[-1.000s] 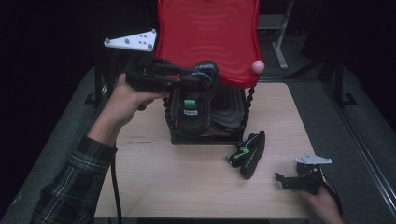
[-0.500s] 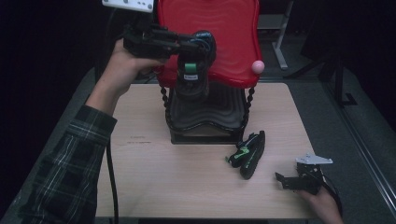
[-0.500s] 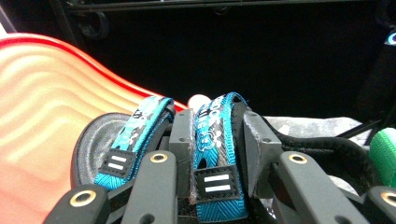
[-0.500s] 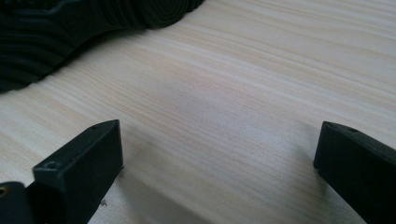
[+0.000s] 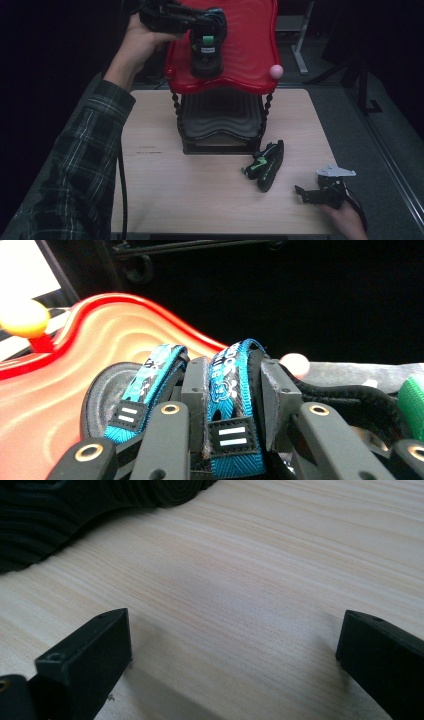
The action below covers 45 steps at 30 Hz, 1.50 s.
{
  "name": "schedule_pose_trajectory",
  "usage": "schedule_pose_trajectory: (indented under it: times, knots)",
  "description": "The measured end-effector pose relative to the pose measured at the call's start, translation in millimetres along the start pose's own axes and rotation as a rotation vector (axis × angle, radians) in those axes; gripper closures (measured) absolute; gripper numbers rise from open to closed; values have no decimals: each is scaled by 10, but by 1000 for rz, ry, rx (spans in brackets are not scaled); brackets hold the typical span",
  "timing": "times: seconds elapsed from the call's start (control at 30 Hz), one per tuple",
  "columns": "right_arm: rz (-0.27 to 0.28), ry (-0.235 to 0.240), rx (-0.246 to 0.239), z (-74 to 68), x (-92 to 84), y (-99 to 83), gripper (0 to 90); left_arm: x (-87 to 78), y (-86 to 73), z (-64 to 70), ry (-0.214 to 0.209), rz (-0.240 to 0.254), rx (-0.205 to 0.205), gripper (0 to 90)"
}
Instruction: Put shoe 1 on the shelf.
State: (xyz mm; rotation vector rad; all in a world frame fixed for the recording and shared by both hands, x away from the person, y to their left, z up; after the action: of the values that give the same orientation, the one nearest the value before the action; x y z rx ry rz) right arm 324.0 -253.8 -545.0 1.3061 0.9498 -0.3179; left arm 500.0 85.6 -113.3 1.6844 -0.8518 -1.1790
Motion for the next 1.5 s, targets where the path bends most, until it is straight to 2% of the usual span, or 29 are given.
schedule_pose_trajectory:
  times: [0.17, 0.27, 0.4, 0.43, 0.63, 0.7, 0.73, 0.77, 0.8, 0.87, 0.93, 1.07, 1.17, 1.2, 1.37, 1.43, 1.5]
  knots:
    - [1, 3, 4, 1, -1, 0, 10, 127, -87, -176, 46, -20, 32, 688]
    - [3, 6, 5, 5, -3, 2, 10, 176, -108, -208, 43, -2, 46, 688]
    - [4, 5, 4, 5, -3, 1, 10, 187, -121, -191, 40, -7, 68, 688]
    - [4, 4, 4, 4, -2, 1, 10, 189, -152, -166, 30, -20, 87, 688]
    - [1, 0, 1, 0, -1, 0, 10, 210, -204, -120, 25, -22, 96, 687]
    - [0, -1, -1, 0, 0, 0, 10, 211, -206, -115, 27, -16, 93, 658]
    - [0, -2, -2, 0, 0, 0, 10, 205, -201, -136, 51, -11, 65, 551]
    - [0, -2, -2, 0, 0, 0, 10, 205, -201, -136, 51, -11, 65, 500]
    - [-1, -2, -1, 0, 0, -1, 10, 190, -190, -136, 47, -3, 46, 500]
    - [0, 0, 0, 0, 0, -1, 10, 149, -169, -126, 50, 9, 18, 435]
    - [0, 1, 1, 0, -1, -1, 10, 81, -168, -85, 46, 4, -20, 317]
    - [0, 0, -2, 0, 0, -1, 10, 0, -194, -15, 52, -7, -34, 214]
    - [-1, -2, -2, -1, 1, -1, 9, -111, -253, 107, 55, -15, -49, 175]
    - [-1, -2, -2, -1, 1, -1, 9, -111, -253, 107, 55, -15, -49, 165]
    - [-1, -1, -2, -1, -1, -2, 10, -292, -393, 307, 57, -26, -65, 162]
    - [-1, -1, -2, -1, -1, -3, 10, -314, -420, 340, 56, -28, -63, 162]
    - [-1, -2, -3, -2, -1, -3, 9, -380, -483, 458, 45, -15, -69, 163]
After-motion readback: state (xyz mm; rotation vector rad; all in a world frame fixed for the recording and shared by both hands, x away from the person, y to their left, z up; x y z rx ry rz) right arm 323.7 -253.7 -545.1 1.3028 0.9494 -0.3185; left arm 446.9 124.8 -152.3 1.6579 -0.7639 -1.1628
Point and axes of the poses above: each handheld gripper's, and its own axes: x roughly forward along the jaws, y roughly out of its top, z roughly to its right, the point moved 9 cm from there along x, roughly forward along the jaws, and after that the axes turned 2 degrees about -z, right-handed, at the moved point
